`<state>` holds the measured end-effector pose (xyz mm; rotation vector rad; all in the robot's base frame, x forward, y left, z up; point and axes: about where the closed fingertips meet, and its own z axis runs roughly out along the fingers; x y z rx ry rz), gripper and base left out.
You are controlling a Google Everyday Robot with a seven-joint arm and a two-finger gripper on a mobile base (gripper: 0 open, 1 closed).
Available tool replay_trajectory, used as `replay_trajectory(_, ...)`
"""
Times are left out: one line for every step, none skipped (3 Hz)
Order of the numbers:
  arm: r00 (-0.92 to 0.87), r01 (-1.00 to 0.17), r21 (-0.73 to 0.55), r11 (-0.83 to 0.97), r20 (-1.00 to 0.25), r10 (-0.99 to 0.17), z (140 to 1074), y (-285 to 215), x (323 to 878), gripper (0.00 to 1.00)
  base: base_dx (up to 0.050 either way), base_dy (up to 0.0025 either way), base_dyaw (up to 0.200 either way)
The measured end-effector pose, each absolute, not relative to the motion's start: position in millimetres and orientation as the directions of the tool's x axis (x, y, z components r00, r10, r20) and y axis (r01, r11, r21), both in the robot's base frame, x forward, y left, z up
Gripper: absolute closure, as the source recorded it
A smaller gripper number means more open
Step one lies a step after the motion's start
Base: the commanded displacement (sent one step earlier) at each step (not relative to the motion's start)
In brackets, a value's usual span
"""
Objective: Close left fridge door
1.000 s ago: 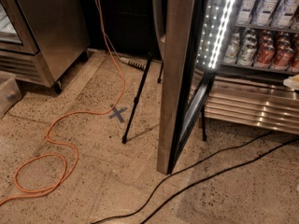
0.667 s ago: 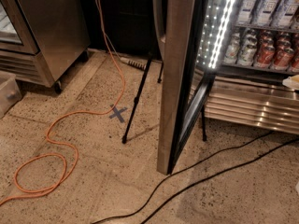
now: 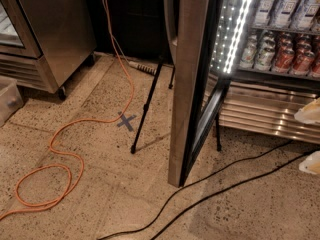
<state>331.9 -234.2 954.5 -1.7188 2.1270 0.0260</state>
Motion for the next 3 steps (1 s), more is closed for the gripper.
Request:
replay_trajectory(-0.161,-0.941,-0.235,0.242,-0.319,-0.934,954.5,-234.2,331.9,0.66,0.000,0.00000,0.000)
replay_trajectory(-0.160,-0.941,-0.235,0.242,-0.319,-0.934,954.5,-234.2,331.9,0.89,0.000,0.00000,0.000)
replay_trajectory(-0.160,-0.941,-0.235,0.242,-0.319,-0.934,954.7,-234.1,331.9,1.00,0.000,0.00000,0.000)
